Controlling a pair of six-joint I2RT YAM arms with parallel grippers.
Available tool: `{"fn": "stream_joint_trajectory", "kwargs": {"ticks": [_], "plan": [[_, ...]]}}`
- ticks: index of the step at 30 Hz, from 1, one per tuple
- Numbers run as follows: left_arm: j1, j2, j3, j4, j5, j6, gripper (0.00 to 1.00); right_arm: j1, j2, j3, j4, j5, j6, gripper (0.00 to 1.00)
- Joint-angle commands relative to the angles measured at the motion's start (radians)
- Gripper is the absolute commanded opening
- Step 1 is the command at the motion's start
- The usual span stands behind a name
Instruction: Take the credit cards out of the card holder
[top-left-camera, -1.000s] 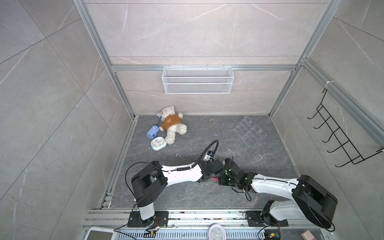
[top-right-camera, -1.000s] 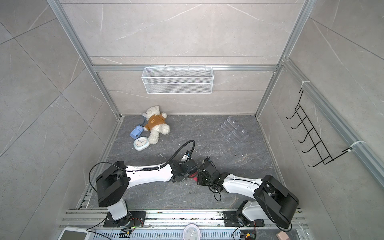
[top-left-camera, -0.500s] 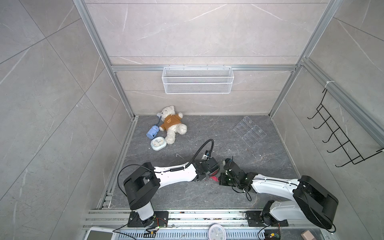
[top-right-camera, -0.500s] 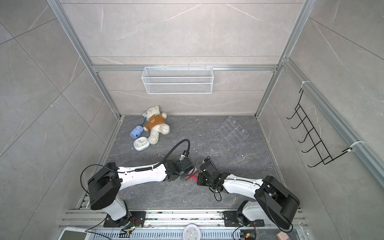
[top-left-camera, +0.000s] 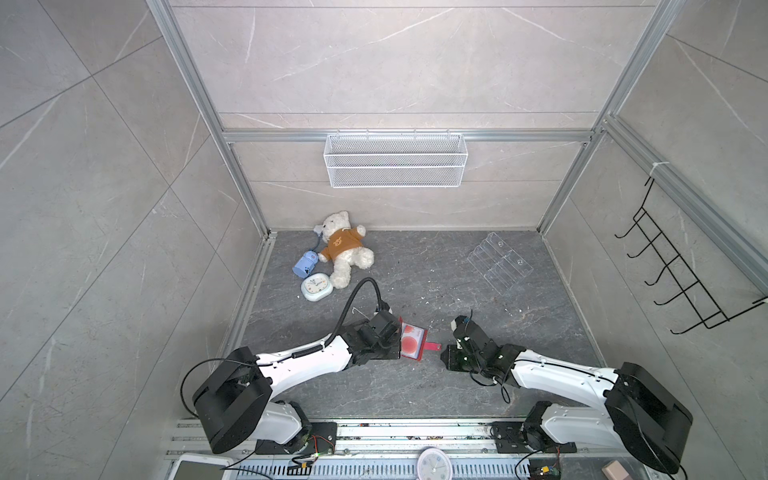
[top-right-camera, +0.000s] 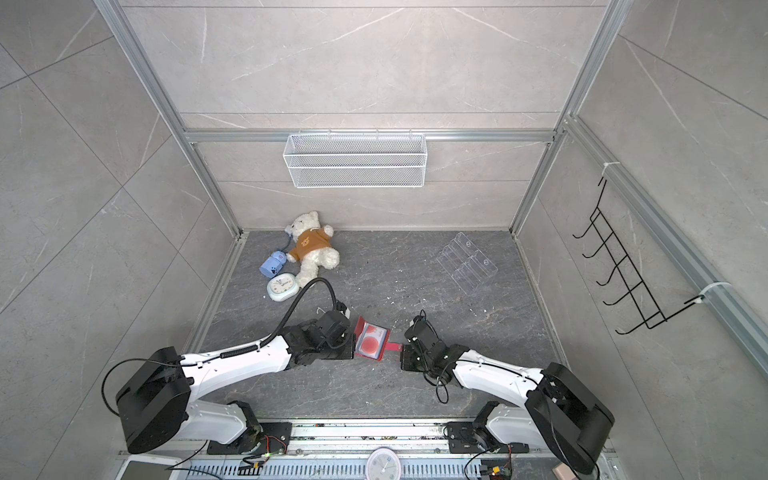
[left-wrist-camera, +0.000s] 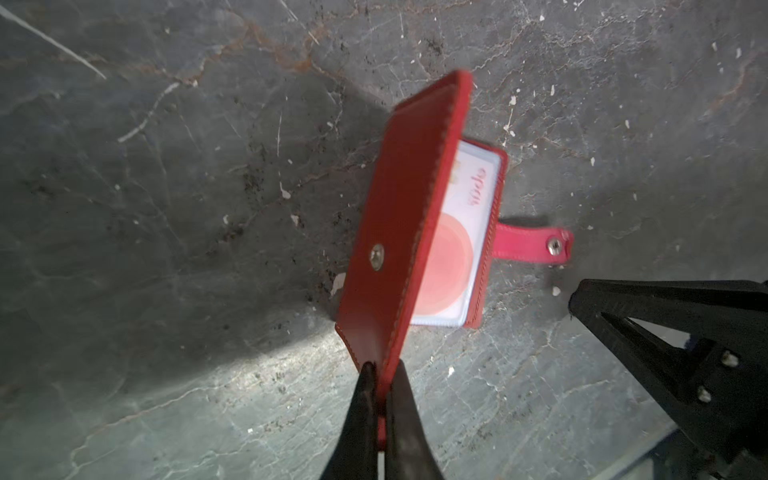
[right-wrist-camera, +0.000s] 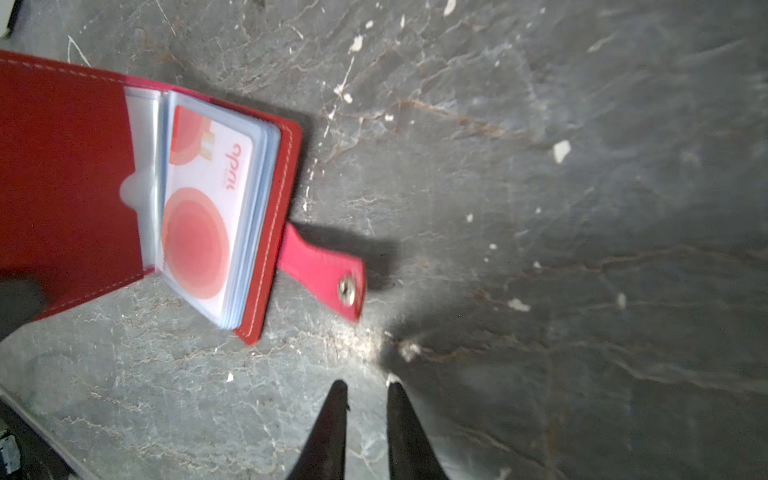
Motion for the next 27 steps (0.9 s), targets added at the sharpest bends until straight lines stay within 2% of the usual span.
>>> {"fn": "stream_joint_trajectory", "kwargs": {"ticks": [1, 9, 12, 14, 17, 21, 27], "plan": [[0.008, -0.039, -0.029, 0.074, 0.1, -0.078, 0.0, -0.01, -0.044, 0.024, -0.07, 0.003, -0.027, 0.28], [0.012, -0.092, -0.109, 0.129, 0.125, -0.129, 0.0, -0.015, -0.141, 0.051, -0.137, -0.014, -0.041, 0.39], [0.014, -0.121, -0.144, 0.14, 0.12, -0.146, 0.0, -0.015, -0.163, 0.052, -0.104, -0.074, -0.039, 0.45], [0.015, -0.139, -0.174, 0.165, 0.119, -0.159, 0.0, -0.015, -0.158, 0.058, -0.067, -0.122, -0.032, 0.45], [0.018, -0.163, -0.216, 0.188, 0.115, -0.177, 0.0, -0.015, -0.125, 0.078, -0.009, -0.185, -0.017, 0.44], [0.017, -0.199, -0.268, 0.2, 0.098, -0.2, 0.0, -0.015, -0.009, 0.141, 0.057, -0.257, -0.024, 0.43], [0.025, -0.211, -0.312, 0.193, 0.08, -0.216, 0.14, -0.014, 0.14, 0.224, 0.093, -0.266, -0.068, 0.49]]}}
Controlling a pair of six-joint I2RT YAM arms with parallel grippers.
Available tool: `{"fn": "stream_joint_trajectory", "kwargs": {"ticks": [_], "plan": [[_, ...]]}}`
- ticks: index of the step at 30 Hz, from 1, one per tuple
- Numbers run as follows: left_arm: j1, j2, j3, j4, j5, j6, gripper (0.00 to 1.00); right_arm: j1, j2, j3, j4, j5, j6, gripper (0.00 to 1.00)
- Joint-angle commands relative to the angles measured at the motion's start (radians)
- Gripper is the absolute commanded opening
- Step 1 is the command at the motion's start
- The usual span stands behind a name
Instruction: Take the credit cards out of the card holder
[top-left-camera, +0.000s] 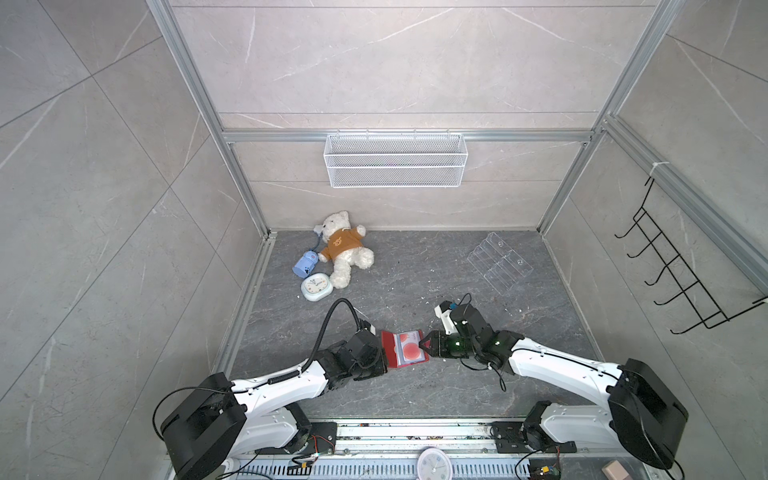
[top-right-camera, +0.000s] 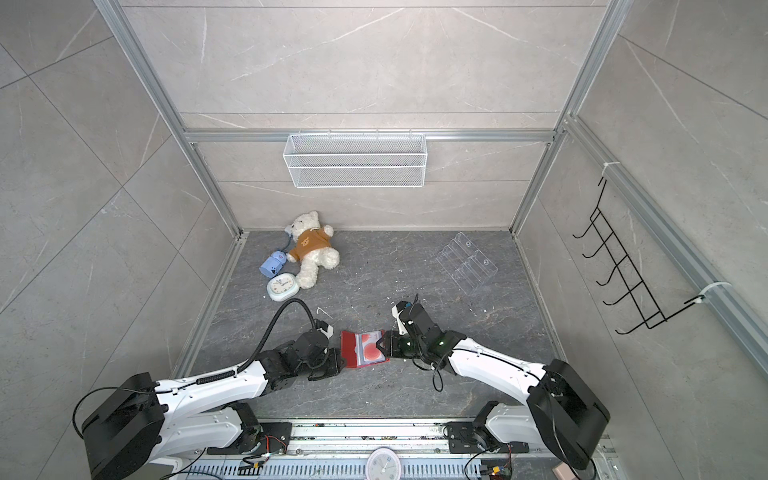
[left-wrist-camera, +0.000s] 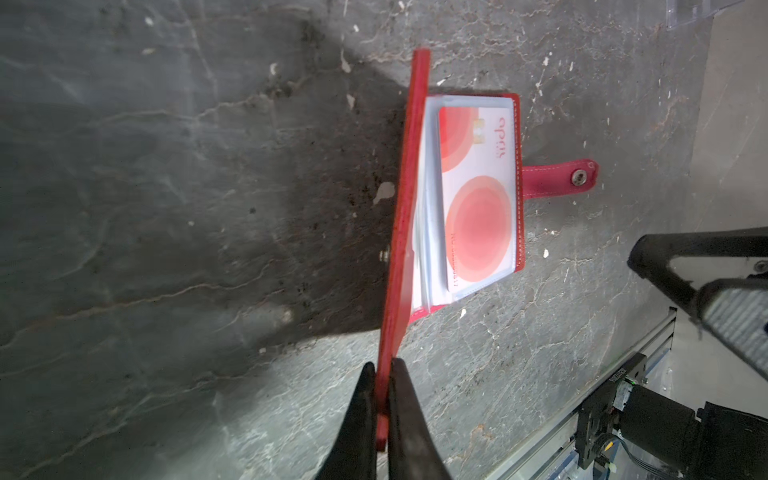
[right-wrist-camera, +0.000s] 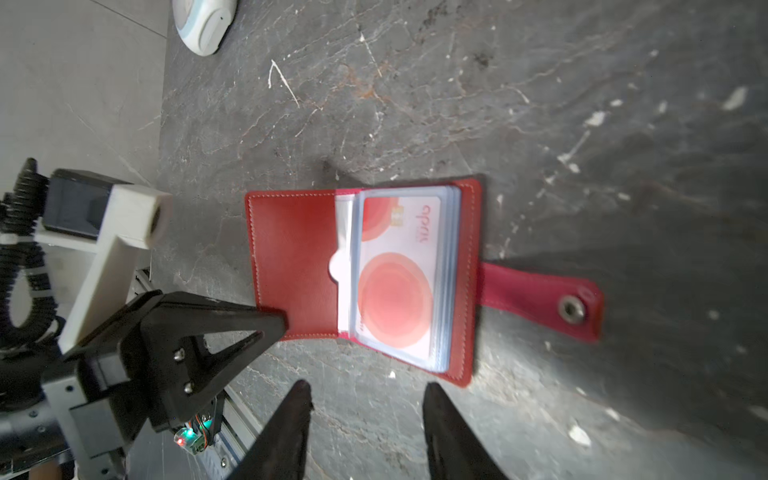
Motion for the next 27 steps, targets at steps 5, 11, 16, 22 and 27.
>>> {"fn": "stream_joint_trajectory", "kwargs": {"ticks": [5, 11, 16, 22, 27], "plan": [[0.007, -0.023, -0.005, -0.066, -0.059, -0.019, 0.29, -0.003, 0.144, 0.072, 0.046, -0.011, -0.051, 0.49], [0.007, -0.09, 0.013, -0.195, -0.162, -0.031, 0.48, -0.003, 0.193, 0.076, 0.057, 0.015, -0.061, 0.49], [0.03, -0.056, 0.062, -0.21, -0.164, 0.01, 0.57, -0.004, 0.218, 0.073, 0.078, 0.006, -0.063, 0.49], [0.052, 0.06, 0.161, -0.246, -0.154, 0.068, 0.58, -0.004, 0.234, 0.072, 0.081, 0.012, -0.069, 0.51], [0.055, 0.115, 0.169, -0.261, -0.16, 0.066, 0.57, -0.005, 0.241, 0.066, 0.083, 0.02, -0.071, 0.51]]}}
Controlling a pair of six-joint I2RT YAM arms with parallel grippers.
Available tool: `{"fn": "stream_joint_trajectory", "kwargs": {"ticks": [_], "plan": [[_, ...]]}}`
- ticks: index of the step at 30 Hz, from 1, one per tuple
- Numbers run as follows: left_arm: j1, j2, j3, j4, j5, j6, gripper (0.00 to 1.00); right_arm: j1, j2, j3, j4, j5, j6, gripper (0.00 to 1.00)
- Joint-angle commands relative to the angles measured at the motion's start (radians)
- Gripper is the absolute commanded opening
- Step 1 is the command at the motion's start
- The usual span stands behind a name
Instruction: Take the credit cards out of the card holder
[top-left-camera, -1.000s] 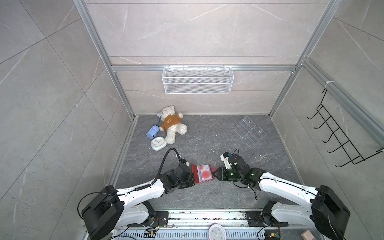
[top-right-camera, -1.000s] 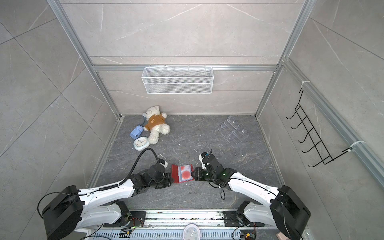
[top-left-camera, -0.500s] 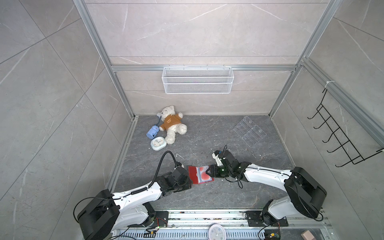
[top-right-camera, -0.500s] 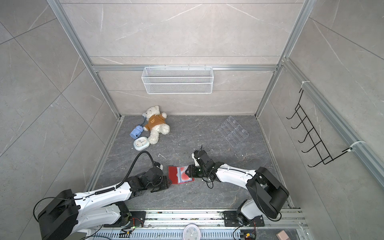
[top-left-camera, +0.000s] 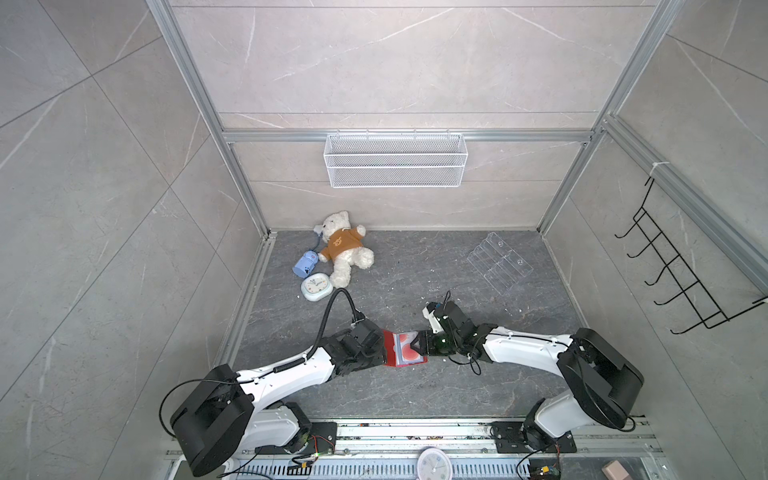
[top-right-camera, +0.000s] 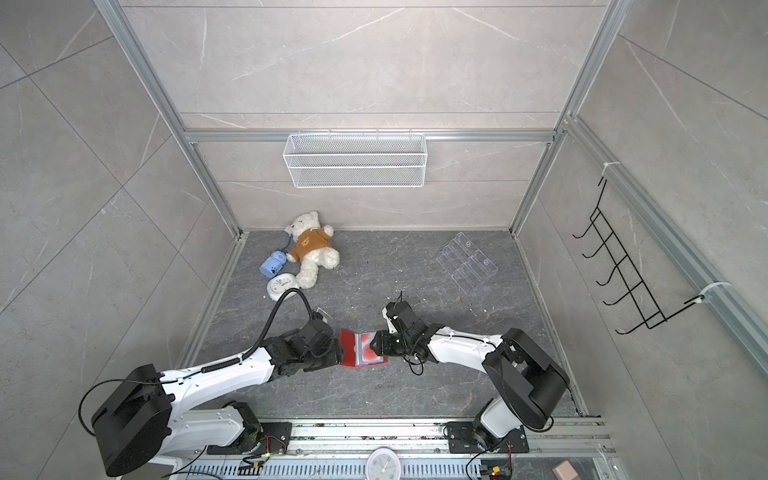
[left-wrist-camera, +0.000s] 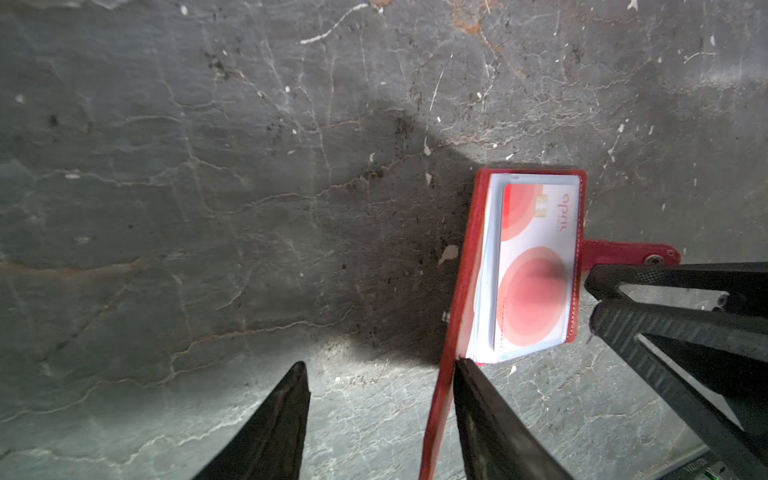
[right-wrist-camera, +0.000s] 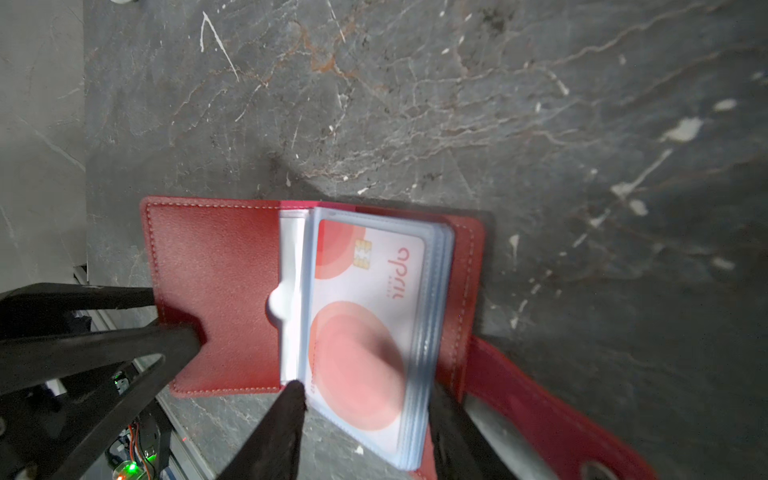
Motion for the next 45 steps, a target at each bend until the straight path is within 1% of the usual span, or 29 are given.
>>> {"fn": "stream_joint_trajectory", "kwargs": {"ticks": [1, 7, 16, 19, 24, 34, 45], "plan": [[0.005, 0.031, 0.009, -0.042, -0.019, 0.024, 0.57, -0.005, 0.02, 0.013, 0.017, 0.019, -0.019, 0.52], [0.006, 0.051, -0.023, -0.017, -0.022, 0.01, 0.54, -0.005, 0.047, 0.004, 0.034, 0.016, -0.012, 0.52], [0.005, 0.091, -0.063, 0.024, -0.014, -0.002, 0.52, -0.005, 0.08, -0.005, 0.053, 0.011, 0.006, 0.52], [0.005, 0.106, -0.075, 0.045, -0.005, -0.007, 0.48, -0.005, 0.085, -0.023, 0.084, -0.009, 0.019, 0.52], [0.006, 0.121, -0.102, 0.081, 0.014, -0.019, 0.39, -0.005, 0.087, -0.041, 0.134, -0.057, 0.035, 0.52], [0.003, 0.177, -0.136, 0.155, 0.047, -0.023, 0.27, -0.002, 0.082, -0.015, 0.105, -0.092, 0.04, 0.52], [0.003, 0.173, -0.158, 0.174, 0.053, -0.028, 0.23, -0.002, 0.052, -0.025, 0.076, -0.05, 0.066, 0.53]]}}
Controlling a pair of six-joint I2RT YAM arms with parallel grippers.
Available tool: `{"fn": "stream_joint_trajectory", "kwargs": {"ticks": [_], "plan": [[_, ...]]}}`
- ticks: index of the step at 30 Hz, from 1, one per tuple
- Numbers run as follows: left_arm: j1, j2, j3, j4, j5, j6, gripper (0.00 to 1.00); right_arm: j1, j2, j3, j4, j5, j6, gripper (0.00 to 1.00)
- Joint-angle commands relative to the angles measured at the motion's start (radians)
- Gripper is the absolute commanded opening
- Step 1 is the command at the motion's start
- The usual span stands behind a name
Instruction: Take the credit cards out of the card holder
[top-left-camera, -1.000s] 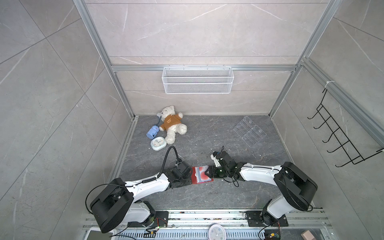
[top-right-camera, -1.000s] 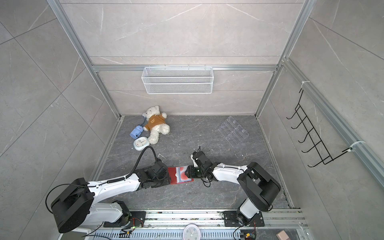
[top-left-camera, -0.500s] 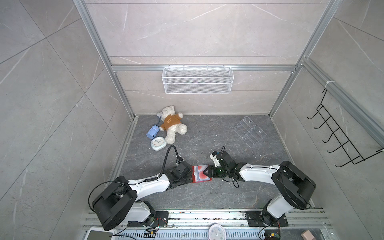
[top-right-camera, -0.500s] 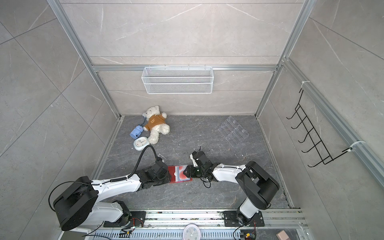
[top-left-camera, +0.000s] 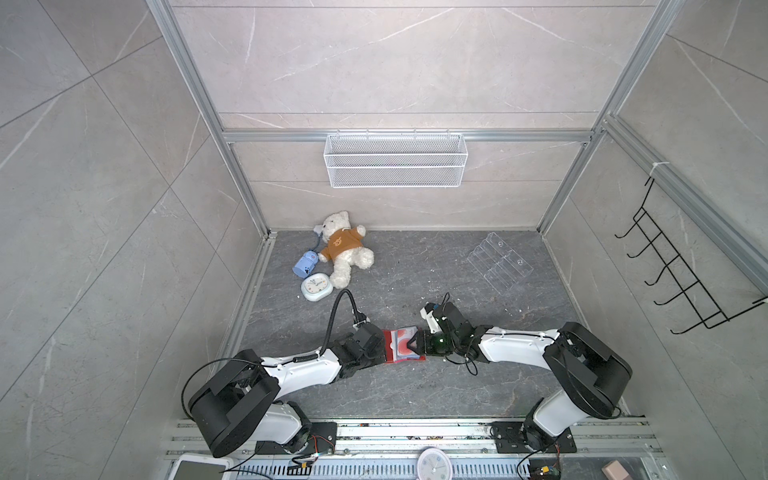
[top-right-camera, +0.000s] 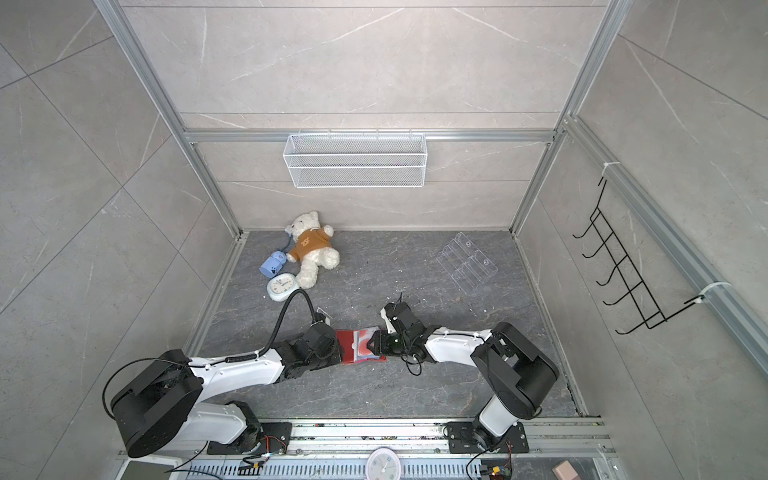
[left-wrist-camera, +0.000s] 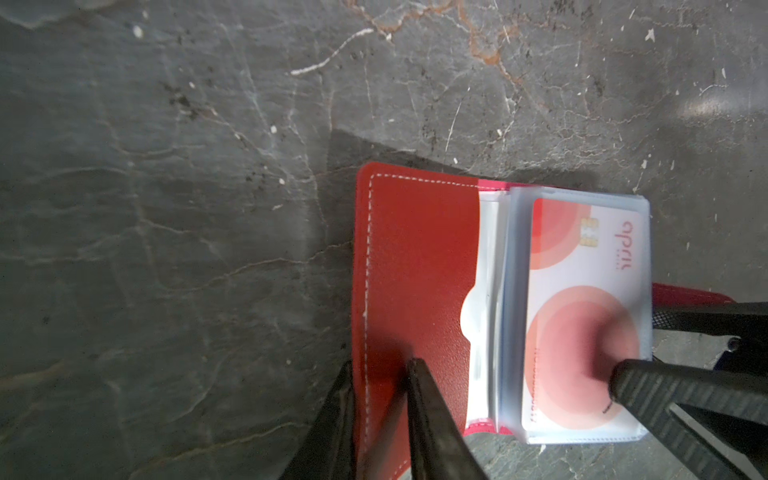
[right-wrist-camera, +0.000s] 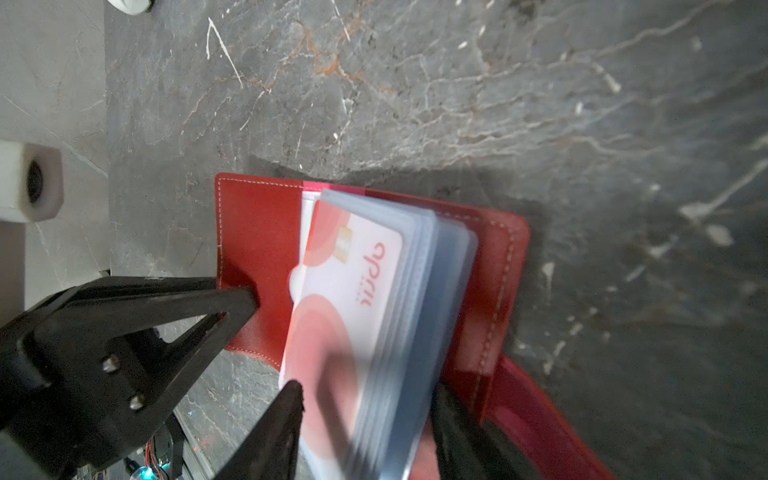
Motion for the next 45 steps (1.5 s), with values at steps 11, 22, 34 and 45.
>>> {"fn": "stream_joint_trajectory", "kwargs": {"ticks": [11, 22, 34, 45], "plan": [[-0.001, 0.067, -0.077, -0.082, 0.082, -0.028, 0.2, 0.005, -0.073, -0.053, -0.02, 0.069, 0.094, 0.57], [-0.003, 0.07, -0.088, -0.061, 0.093, -0.034, 0.18, 0.004, -0.048, -0.114, 0.125, 0.031, 0.166, 0.57], [-0.01, 0.063, -0.087, -0.056, 0.096, -0.032, 0.18, 0.003, -0.028, -0.157, 0.363, -0.065, 0.213, 0.56], [-0.011, 0.062, -0.086, -0.049, 0.094, -0.031, 0.16, 0.003, -0.029, -0.163, 0.514, -0.129, 0.226, 0.56]]}}
